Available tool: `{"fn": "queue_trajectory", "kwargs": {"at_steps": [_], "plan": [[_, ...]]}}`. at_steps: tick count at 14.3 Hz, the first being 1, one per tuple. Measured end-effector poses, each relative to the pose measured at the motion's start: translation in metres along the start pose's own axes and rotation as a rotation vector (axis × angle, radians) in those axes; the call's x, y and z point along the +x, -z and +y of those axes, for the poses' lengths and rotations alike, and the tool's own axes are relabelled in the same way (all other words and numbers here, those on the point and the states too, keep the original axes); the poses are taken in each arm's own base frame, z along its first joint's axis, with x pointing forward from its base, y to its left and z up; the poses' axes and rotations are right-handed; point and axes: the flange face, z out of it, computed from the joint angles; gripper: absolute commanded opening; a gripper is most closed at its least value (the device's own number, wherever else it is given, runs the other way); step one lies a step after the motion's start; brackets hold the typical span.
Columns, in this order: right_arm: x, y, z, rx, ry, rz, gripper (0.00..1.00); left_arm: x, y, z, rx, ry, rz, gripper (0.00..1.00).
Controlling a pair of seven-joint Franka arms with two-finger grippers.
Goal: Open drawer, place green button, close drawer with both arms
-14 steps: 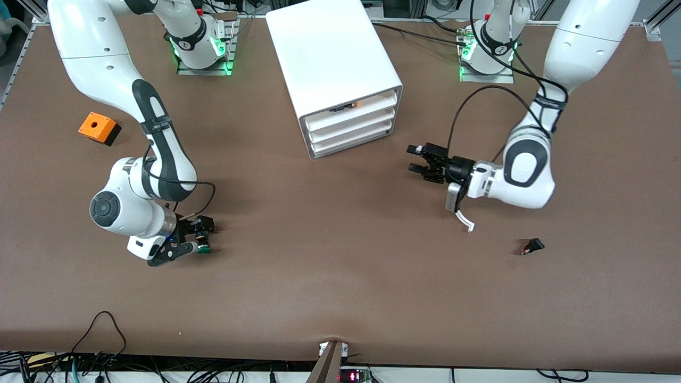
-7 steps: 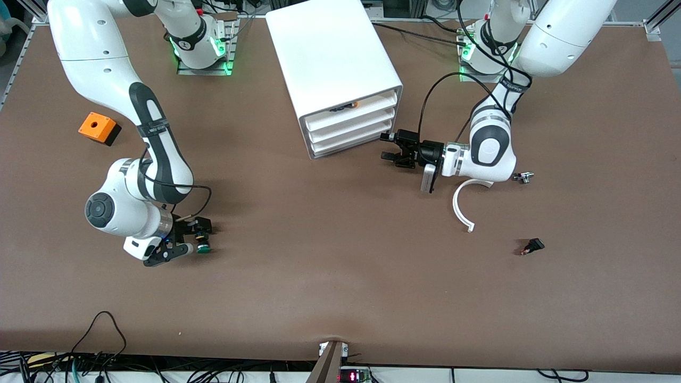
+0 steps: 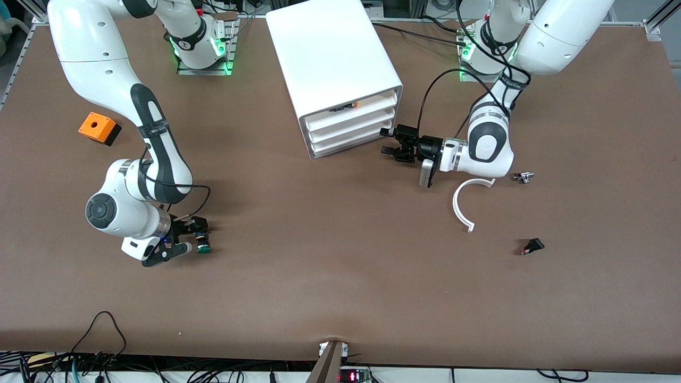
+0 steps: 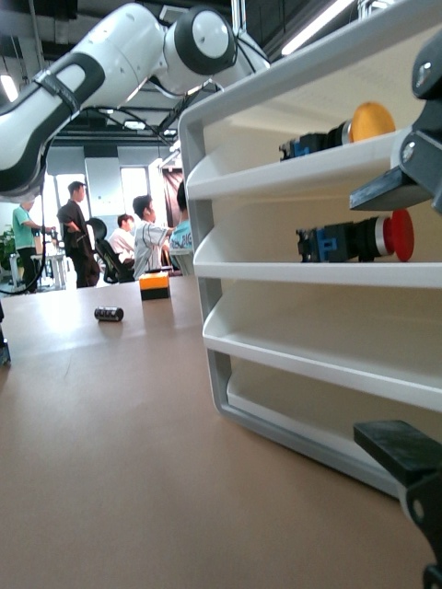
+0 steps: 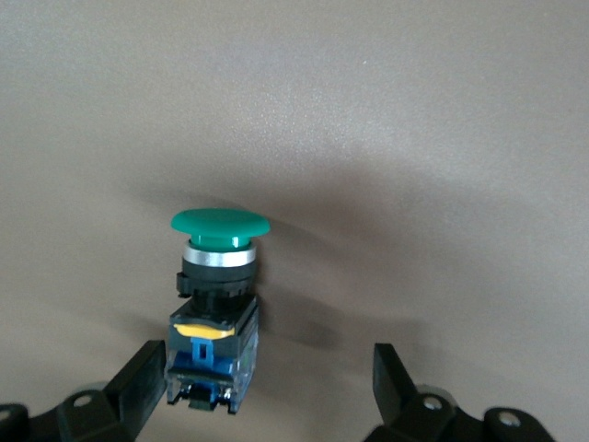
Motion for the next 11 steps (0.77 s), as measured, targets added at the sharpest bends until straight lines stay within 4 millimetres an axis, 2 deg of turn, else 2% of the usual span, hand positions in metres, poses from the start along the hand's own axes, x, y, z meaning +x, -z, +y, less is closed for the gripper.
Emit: {"fn": "queue_trajectory", "kwargs": {"at_steps": [3, 6, 9, 11], "plan": [[0.001, -0.001, -0.003, 0.0, 0.004, -0.002, 0.97, -0.004, -0.015, -0.003, 0.05, -0.003, -0.016, 1.0], [0.001, -0.001, -0.006, 0.0, 0.008, -0.002, 0.91, -0.018, -0.019, -0.009, 0.052, 0.027, -0.025, 1.0], [0.001, -0.002, -0.006, 0.0, 0.009, -0.002, 0.78, -0.034, -0.026, -0.017, 0.042, 0.067, -0.028, 1.0], [0.001, -0.002, -0.006, 0.0, 0.009, -0.002, 0.66, -0.036, -0.03, -0.018, 0.029, 0.082, -0.005, 1.0]]}}
